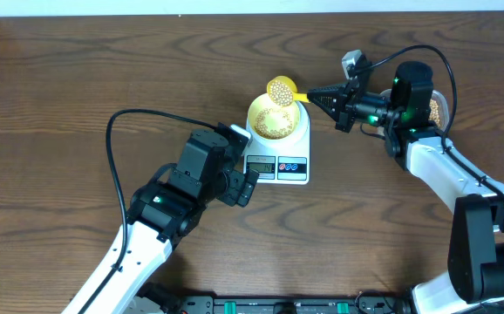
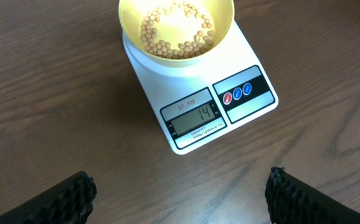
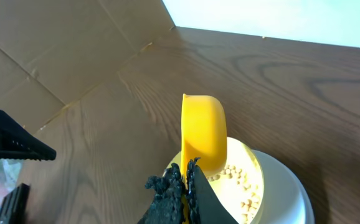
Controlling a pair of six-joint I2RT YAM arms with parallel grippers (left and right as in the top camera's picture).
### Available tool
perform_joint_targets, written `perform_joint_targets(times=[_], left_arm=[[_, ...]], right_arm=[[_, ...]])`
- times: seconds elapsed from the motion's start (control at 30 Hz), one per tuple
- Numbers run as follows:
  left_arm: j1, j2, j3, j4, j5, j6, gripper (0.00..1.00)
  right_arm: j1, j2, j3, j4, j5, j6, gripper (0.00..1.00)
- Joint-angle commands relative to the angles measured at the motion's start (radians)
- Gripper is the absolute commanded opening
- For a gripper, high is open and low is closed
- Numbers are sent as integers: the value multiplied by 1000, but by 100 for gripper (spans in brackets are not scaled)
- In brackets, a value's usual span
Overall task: Scoop item into bowl and weigh 50g on scale
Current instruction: 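Hold the scoop inverted over the bowl, shaking out soybeans, right gripper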
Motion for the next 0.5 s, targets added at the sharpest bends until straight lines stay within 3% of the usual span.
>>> perform_joint_targets(times=[0.0,0.47], left_arm=[[4,6,0,3,-9,-8,89],[4,6,0,3,-9,-8,89]], right_arm=[[10,8,-1,-1,-3,-56,1],[10,8,-1,-42,-3,-167,1]])
